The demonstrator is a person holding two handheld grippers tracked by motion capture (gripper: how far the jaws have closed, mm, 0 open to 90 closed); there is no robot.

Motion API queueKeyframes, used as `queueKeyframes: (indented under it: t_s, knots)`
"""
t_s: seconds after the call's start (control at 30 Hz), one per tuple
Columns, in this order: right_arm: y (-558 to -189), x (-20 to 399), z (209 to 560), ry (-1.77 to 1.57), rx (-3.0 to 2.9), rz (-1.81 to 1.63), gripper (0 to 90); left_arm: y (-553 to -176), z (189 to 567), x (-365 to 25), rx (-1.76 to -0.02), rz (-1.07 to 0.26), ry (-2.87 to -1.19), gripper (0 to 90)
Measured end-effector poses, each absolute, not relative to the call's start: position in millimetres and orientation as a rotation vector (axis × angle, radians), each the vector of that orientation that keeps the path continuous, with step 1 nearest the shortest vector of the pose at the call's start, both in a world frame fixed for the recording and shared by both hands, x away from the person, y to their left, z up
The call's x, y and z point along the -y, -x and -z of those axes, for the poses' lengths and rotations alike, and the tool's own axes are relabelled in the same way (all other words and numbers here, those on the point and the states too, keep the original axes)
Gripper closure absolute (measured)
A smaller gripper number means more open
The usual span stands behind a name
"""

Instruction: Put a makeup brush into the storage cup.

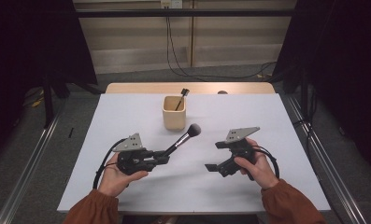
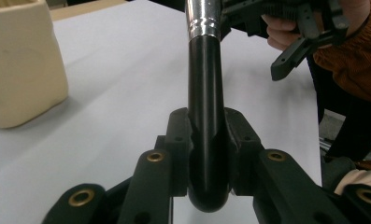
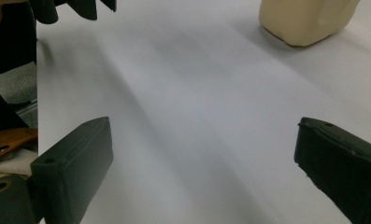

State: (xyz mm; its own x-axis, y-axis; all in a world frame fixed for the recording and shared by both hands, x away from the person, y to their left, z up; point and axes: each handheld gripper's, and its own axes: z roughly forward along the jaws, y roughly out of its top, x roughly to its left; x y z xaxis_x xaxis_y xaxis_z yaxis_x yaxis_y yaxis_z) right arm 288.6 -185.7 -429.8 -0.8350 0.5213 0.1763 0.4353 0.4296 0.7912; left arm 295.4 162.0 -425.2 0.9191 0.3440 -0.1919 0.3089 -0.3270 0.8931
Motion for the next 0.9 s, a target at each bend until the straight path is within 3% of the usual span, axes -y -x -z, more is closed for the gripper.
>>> queueKeyframes:
  t_s: [0.9]
  knots:
    - [-287,168,423,-0.732,-2.233,-1.823,1.4,-299,421,-136,-0.472,-0.068,-1.833,74.3]
